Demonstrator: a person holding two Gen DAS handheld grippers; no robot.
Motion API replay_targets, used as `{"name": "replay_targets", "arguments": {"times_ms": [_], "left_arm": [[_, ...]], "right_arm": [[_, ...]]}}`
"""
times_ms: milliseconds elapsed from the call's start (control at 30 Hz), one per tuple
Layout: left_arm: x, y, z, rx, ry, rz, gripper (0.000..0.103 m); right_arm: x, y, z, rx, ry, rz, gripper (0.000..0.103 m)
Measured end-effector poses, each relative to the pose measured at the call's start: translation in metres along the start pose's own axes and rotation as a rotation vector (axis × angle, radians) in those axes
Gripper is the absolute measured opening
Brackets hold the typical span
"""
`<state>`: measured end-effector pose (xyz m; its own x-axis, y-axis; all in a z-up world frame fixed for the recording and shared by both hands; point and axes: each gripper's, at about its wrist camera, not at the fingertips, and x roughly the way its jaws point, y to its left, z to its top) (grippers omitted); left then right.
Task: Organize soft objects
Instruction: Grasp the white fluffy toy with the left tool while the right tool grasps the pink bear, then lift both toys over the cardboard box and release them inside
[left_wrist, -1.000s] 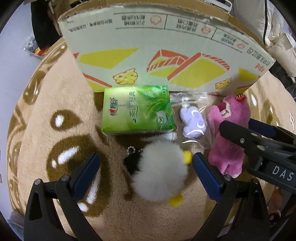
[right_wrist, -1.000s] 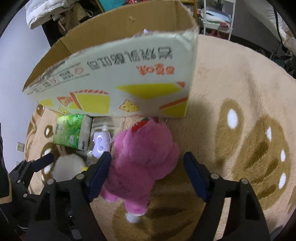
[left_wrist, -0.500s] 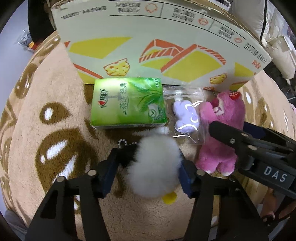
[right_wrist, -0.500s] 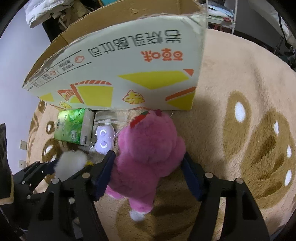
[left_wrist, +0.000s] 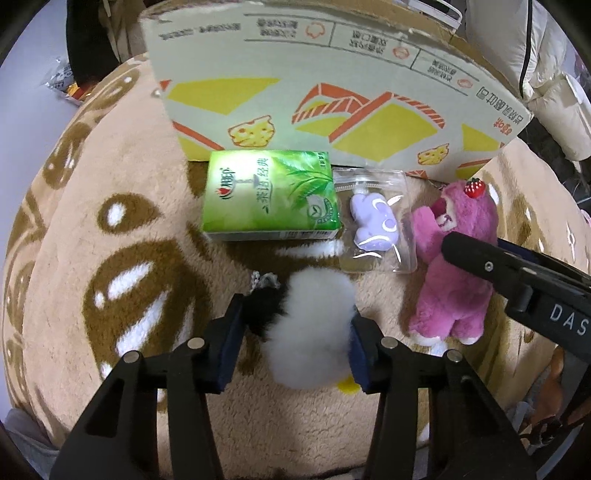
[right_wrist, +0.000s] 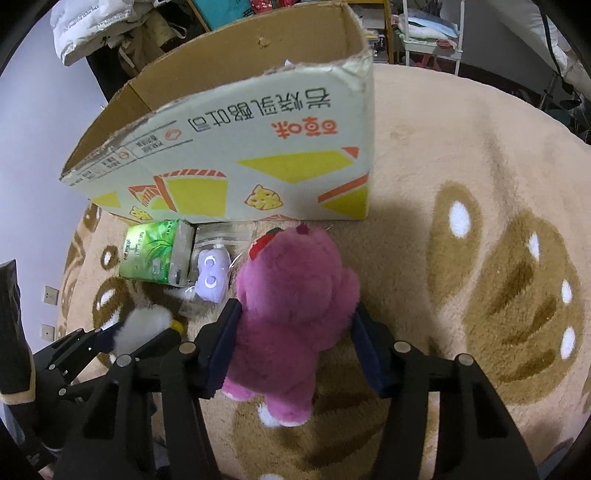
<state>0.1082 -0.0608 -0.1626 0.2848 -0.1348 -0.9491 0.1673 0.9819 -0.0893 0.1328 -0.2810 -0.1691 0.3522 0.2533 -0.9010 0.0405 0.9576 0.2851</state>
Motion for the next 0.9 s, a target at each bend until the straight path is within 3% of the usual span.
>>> {"name": "replay_targets", "arguments": {"times_ms": [433,700,900], "left_arm": [[-0.028,0.006,-0.006,-0.039,-0.097,0.018,0.048],[-0.064,0.006,-0.006,-0.066,-0.286,0.012,0.048],[-0.097,0.004,-0.009,-0.042,-0.441,0.060,0.048]], "right_arm": [[-0.017,0.006,-0.007,-0.027,-0.055,0.015,0.055],[-0.045,0.018,-0.010,-0.054,-0.176,0.025,0.055],[-0.080,0.025,-0.010,-0.092,-0.310,0.049,0.055]]}}
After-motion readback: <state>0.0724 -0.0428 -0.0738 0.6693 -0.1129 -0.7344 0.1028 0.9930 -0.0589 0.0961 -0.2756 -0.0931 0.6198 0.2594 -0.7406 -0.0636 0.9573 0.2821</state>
